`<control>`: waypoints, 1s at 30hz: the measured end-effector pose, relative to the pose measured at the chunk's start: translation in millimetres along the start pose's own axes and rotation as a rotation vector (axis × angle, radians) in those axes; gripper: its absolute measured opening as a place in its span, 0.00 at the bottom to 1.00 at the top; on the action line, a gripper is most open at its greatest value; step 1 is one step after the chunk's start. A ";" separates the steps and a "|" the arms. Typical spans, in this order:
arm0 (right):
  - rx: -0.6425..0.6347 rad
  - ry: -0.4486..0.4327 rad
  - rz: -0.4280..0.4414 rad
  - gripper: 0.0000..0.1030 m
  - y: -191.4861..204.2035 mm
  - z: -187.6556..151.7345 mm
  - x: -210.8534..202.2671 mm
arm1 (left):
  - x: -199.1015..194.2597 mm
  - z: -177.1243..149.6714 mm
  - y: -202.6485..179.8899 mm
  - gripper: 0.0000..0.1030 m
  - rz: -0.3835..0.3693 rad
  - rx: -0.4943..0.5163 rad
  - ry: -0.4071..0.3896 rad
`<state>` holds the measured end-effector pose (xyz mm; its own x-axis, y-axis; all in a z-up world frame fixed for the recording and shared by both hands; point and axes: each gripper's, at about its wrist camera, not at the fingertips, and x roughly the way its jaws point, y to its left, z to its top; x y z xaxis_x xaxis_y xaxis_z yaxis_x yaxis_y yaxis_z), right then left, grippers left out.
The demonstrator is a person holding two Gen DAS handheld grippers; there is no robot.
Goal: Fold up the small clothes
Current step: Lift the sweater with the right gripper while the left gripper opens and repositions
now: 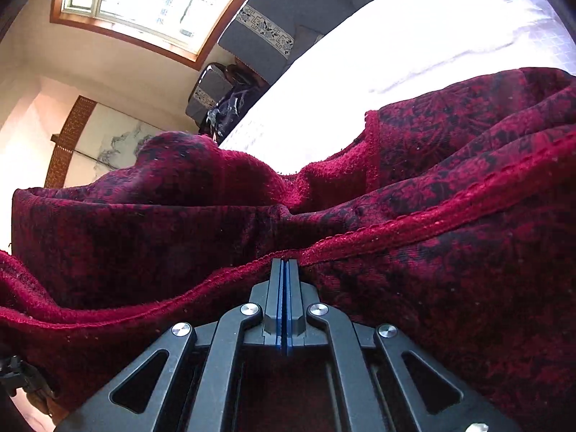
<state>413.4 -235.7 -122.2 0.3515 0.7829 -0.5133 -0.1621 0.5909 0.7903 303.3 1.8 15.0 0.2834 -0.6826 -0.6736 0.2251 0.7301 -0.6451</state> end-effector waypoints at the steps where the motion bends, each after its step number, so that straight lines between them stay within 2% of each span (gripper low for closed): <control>1: 0.003 -0.031 0.016 0.07 -3.2 -1.9 -16.0 | 6.6 4.2 -5.4 0.21 -0.016 -0.023 -0.003; 3: 0.005 -0.085 0.048 0.08 -9.5 -8.9 -49.8 | 21.9 12.1 -12.3 0.21 -0.047 -0.089 -0.002; 6: -0.011 -0.128 0.081 0.09 -19.7 -24.9 -92.4 | 49.4 18.7 -22.5 0.21 -0.047 -0.147 -0.006; 9: -0.025 -0.150 0.086 0.09 -31.8 -35.2 -121.4 | 88.4 18.9 -31.6 0.21 -0.062 -0.230 0.027; 12: -0.008 -0.174 0.073 0.09 -53.2 -35.7 -141.5 | 129.2 21.3 -39.7 0.21 -0.089 -0.249 0.066; 15: 0.064 -0.182 0.098 0.10 -81.8 -40.1 -156.2 | 157.9 22.3 -38.8 0.31 -0.182 -0.319 0.123; 18: 0.111 -0.184 0.156 0.10 -101.7 -45.2 -166.0 | 162.4 20.0 -42.1 0.37 -0.211 -0.342 0.127; 19: 0.127 -0.190 0.172 0.10 -106.7 -46.6 -169.3 | 159.7 18.8 -43.6 0.45 -0.248 -0.345 0.117; 21: 0.156 -0.203 0.208 0.11 -117.2 -47.8 -179.6 | 153.0 16.9 -46.0 0.51 -0.409 -0.383 0.110; 22: 0.168 -0.210 0.217 0.12 -120.1 -47.9 -182.2 | 149.3 17.1 -49.5 0.59 -0.472 -0.388 0.123; 23: 0.174 -0.211 0.214 0.13 -121.6 -47.7 -184.2 | 142.7 18.9 -54.4 0.66 -0.476 -0.365 0.118; 26: 0.182 -0.226 0.209 0.15 -120.9 -48.2 -191.4 | 110.0 19.4 -71.3 0.68 -0.419 -0.196 0.016; 27: 0.183 -0.231 0.202 0.17 -121.3 -48.5 -194.9 | 99.9 16.5 -75.9 0.68 -0.368 -0.129 -0.004; 29: 0.182 -0.241 0.188 0.31 -122.9 -50.3 -202.8 | 80.7 5.0 -75.9 0.68 -0.257 -0.013 -0.061; 30: 0.182 -0.261 0.165 0.33 -124.1 -50.8 -208.5 | 72.9 -3.2 -70.8 0.68 -0.223 0.021 -0.095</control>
<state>313.4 -462.4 -130.2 0.5614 0.7752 -0.2897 -0.0779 0.3980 0.9141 305.0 -99.8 10.4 0.3107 -0.8219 -0.4774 0.3108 0.5625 -0.7661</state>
